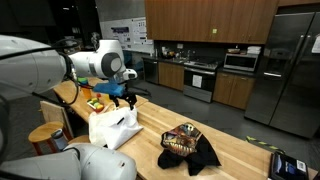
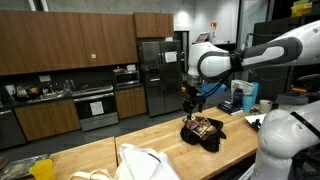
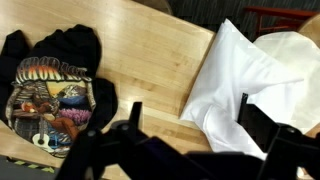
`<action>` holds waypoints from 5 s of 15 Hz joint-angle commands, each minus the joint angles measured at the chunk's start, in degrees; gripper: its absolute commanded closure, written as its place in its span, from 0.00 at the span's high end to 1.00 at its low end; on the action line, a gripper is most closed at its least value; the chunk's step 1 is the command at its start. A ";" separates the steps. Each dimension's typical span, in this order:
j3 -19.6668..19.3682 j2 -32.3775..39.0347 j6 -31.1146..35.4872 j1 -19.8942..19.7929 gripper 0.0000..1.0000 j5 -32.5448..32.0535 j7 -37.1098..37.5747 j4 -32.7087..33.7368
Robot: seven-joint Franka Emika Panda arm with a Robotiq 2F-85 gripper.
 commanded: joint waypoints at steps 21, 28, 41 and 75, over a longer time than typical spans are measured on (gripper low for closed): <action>0.01 0.02 -0.14 -0.07 1.00 0.00 -0.04 0.12; 0.01 0.02 -0.14 -0.07 1.00 0.00 -0.04 0.12; 0.01 0.02 -0.14 -0.07 1.00 0.00 -0.04 0.12; 5.20 28.31 20.14 6.70 1.00 0.04 -3.55 6.37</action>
